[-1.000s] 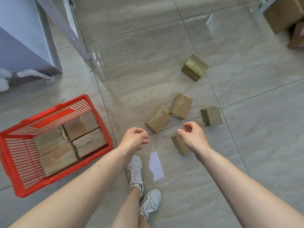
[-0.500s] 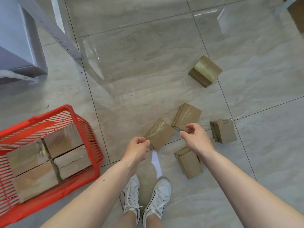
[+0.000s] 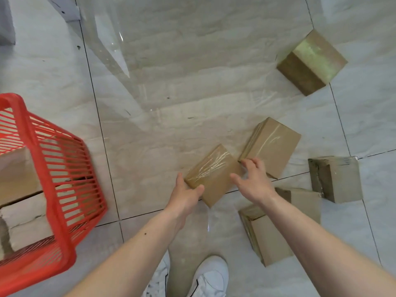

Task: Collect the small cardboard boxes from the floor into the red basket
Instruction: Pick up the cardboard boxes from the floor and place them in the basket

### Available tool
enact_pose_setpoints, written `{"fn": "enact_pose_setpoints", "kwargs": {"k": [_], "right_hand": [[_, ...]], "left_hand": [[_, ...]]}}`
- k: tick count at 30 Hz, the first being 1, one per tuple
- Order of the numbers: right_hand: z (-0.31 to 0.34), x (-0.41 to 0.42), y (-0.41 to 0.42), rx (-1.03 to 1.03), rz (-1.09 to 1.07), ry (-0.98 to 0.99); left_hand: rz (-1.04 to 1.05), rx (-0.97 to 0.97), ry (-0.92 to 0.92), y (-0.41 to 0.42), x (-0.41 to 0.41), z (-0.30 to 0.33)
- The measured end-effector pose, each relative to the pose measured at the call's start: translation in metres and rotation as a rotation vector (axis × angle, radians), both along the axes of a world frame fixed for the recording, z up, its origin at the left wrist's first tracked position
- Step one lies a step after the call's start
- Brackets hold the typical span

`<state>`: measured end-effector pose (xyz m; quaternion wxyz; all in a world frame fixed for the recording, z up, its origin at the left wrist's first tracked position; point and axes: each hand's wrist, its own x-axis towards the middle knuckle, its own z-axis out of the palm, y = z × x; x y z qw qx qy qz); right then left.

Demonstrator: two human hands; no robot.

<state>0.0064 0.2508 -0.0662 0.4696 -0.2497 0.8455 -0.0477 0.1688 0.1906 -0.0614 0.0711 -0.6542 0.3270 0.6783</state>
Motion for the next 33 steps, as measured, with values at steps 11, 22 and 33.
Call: {"fn": "enact_pose_setpoints", "kwargs": {"k": [11,22,33], "right_hand": [[0.024,0.01,-0.002,-0.028,-0.09,-0.016],[0.198,0.027,-0.026,-0.152,-0.202,0.063],[0.343,0.057,-0.055,-0.338,-0.426,-0.037]], "left_hand": [[0.015,-0.064,-0.002,-0.001,0.001,0.006],[-0.049,-0.445,-0.005,-0.025,0.006,0.188],[0.008,-0.619,0.079,-0.053,0.028,0.322]]}}
